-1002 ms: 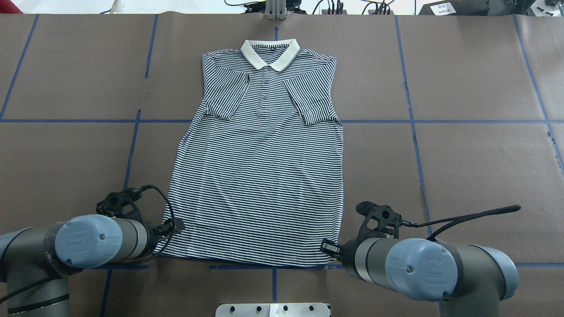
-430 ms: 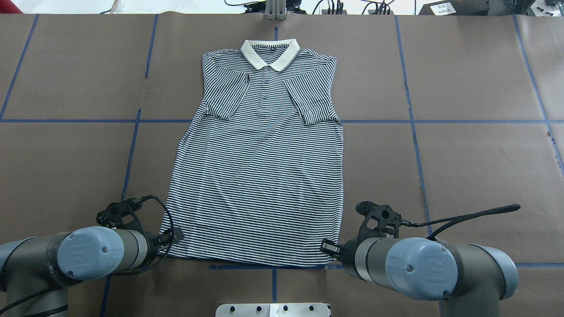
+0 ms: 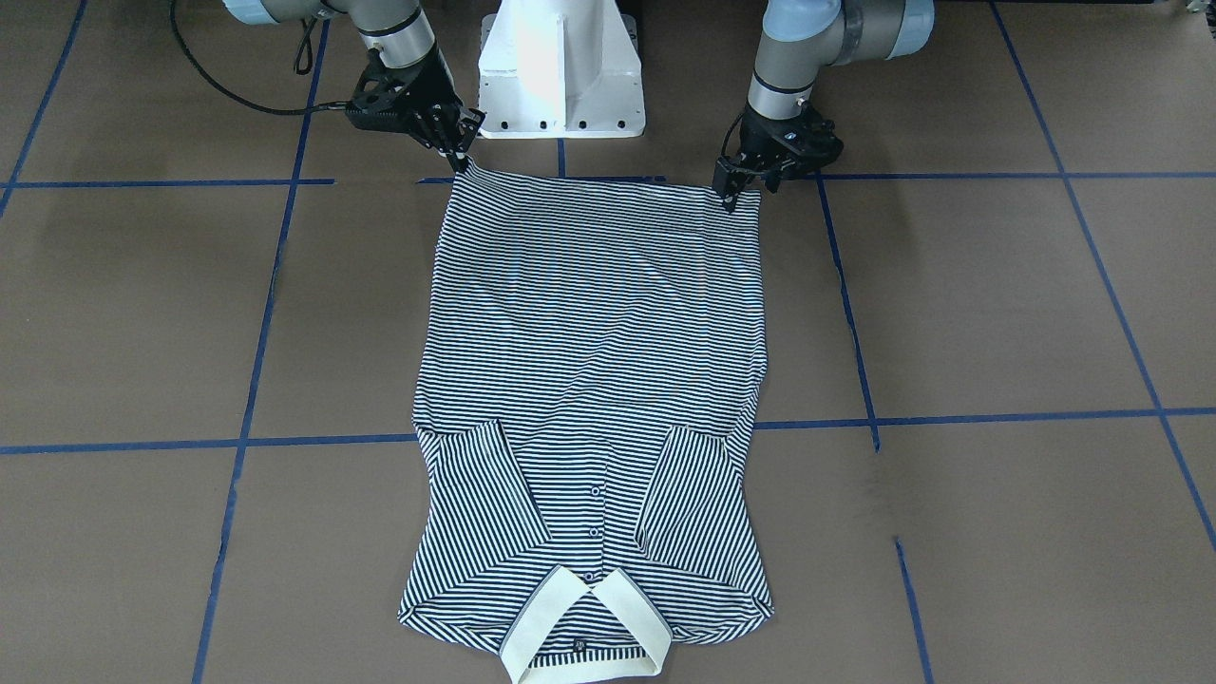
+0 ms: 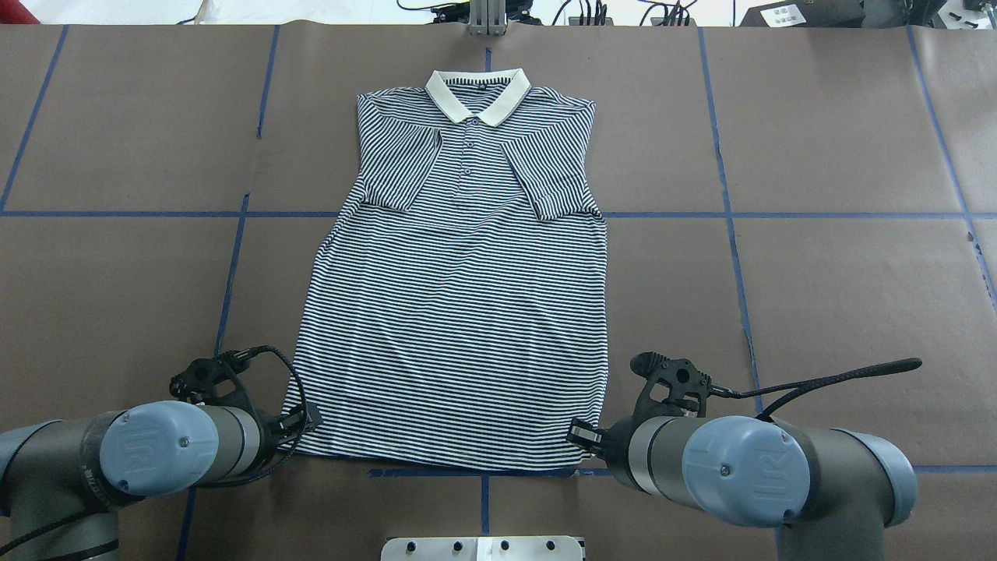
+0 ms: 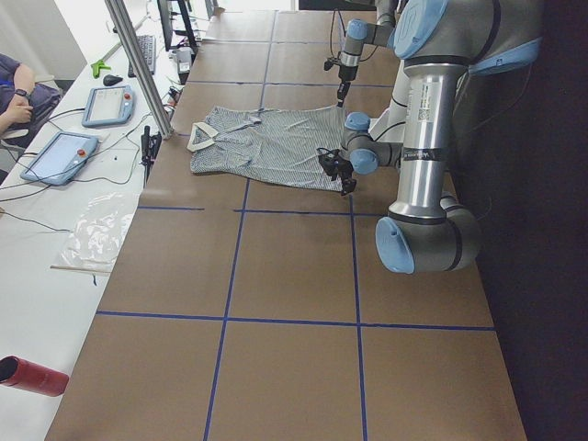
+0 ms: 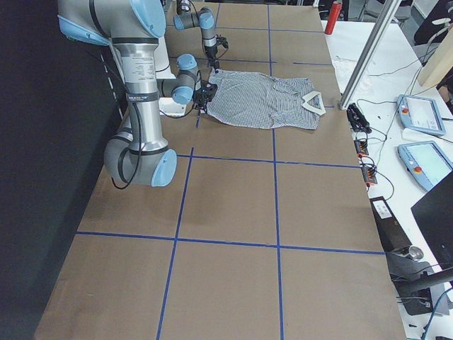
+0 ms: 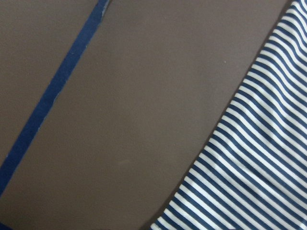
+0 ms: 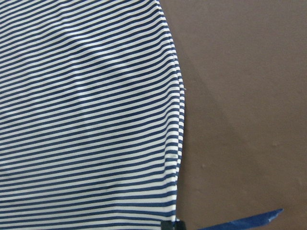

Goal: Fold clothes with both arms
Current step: 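Grasp both hem corners with the left and right grippers, then lift the hem with both grippers and fold it toward the collar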

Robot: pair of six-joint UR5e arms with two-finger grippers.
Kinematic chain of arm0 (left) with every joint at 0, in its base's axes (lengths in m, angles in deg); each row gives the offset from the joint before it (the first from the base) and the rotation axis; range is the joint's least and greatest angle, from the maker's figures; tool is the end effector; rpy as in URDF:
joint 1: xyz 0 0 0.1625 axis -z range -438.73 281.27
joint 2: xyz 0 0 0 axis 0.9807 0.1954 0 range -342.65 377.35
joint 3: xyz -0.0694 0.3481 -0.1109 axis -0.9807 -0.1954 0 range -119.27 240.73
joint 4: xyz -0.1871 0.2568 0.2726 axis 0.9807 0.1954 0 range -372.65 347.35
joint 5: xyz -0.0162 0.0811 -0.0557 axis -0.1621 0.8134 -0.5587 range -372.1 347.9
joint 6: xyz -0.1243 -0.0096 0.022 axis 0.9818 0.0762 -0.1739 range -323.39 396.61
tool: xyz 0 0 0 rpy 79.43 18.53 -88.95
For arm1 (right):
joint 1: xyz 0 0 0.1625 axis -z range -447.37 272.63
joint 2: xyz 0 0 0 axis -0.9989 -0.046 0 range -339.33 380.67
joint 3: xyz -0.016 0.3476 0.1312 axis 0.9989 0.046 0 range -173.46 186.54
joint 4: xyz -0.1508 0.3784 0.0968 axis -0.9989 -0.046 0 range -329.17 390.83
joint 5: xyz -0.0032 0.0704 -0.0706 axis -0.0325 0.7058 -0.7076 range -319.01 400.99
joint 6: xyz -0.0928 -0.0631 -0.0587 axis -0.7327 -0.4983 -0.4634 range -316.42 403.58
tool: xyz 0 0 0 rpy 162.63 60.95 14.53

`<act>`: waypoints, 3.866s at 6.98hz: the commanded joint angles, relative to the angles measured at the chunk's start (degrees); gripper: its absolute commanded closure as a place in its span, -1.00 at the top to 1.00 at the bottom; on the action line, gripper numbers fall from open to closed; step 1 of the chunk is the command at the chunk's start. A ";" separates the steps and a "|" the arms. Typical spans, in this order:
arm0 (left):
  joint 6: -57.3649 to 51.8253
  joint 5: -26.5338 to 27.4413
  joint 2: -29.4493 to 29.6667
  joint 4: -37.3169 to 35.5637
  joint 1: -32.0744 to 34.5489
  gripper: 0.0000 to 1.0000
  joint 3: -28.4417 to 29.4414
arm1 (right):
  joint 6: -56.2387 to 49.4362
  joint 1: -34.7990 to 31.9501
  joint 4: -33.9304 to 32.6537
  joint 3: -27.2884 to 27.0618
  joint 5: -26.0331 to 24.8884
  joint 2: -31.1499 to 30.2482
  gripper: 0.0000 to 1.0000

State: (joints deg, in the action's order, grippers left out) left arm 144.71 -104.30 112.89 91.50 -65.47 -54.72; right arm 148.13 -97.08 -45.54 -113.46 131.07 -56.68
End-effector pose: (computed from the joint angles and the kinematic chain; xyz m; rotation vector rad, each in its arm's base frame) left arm 0.4923 -0.2481 0.3468 -0.0704 0.7946 -0.5034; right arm -0.5040 -0.2212 0.2436 -0.0431 -0.9882 0.3880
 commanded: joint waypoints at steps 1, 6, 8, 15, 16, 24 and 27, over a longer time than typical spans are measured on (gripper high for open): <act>0.09 0.00 0.08 0.00 0.02 -0.32 -0.03 | -0.05 -0.04 -0.09 0.03 0.00 0.00 -1.00; 0.00 -0.09 0.17 0.00 -0.16 -1.00 -2.38 | -0.22 -0.04 -0.09 0.12 0.09 -0.17 -1.00; -0.09 -0.35 0.34 -3.85 -0.25 -1.00 -6.51 | -0.31 -0.74 -0.09 -0.23 1.48 -0.17 -1.00; 0.97 -0.70 1.31 -10.18 -10.42 -1.00 -22.31 | -1.63 -6.37 0.26 -12.41 20.53 -8.94 -1.00; 3.40 -0.70 1.57 -14.81 -13.92 -1.00 -25.31 | -1.63 -6.11 0.26 -15.67 21.44 -11.92 -1.00; -12.90 -1.05 9.63 -15.65 10.26 -1.00 -14.94 | -26.36 -28.13 0.61 8.52 19.43 10.81 -1.00; -16.96 -2.80 14.06 -8.67 20.56 -1.00 -0.16 | -29.41 -33.00 2.01 27.73 17.42 23.68 -1.00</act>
State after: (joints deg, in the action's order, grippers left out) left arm 128.67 -106.18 125.97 78.47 -48.73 -60.12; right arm 119.34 -128.78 -44.55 -94.18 149.95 -38.98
